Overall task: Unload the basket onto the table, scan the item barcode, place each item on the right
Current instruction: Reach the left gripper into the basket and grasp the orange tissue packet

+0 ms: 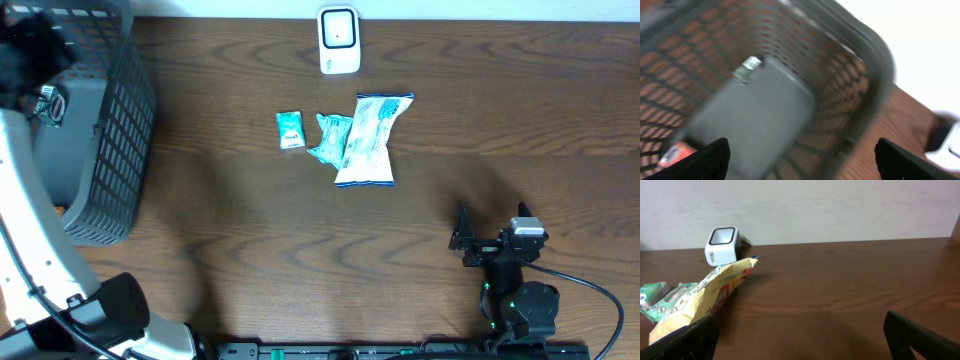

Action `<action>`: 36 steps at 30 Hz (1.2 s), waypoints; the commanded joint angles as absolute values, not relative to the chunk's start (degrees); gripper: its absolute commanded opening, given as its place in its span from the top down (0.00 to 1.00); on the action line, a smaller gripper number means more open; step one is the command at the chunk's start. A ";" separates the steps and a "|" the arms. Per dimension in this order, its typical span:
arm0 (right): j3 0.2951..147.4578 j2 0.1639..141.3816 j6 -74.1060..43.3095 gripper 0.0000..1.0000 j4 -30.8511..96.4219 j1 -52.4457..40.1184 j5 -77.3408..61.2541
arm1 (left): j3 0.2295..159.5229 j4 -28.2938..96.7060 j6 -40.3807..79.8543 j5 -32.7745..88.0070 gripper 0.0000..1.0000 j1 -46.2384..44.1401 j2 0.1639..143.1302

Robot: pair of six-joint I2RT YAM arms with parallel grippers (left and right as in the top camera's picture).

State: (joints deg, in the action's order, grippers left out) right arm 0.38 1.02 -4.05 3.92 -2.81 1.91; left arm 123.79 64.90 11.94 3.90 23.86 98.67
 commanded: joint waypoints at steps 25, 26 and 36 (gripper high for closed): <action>0.30 0.93 -3.57 0.01 4.12 -2.28 1.98 | 111.63 64.58 22.72 -11.22 0.09 37.63 113.36; 0.30 0.93 -3.57 0.01 4.12 -2.28 1.98 | 111.63 64.55 25.12 -11.20 0.09 37.91 115.15; 0.30 0.93 -3.57 0.01 4.12 -2.28 1.98 | 111.57 66.37 35.40 -11.16 0.09 39.42 124.05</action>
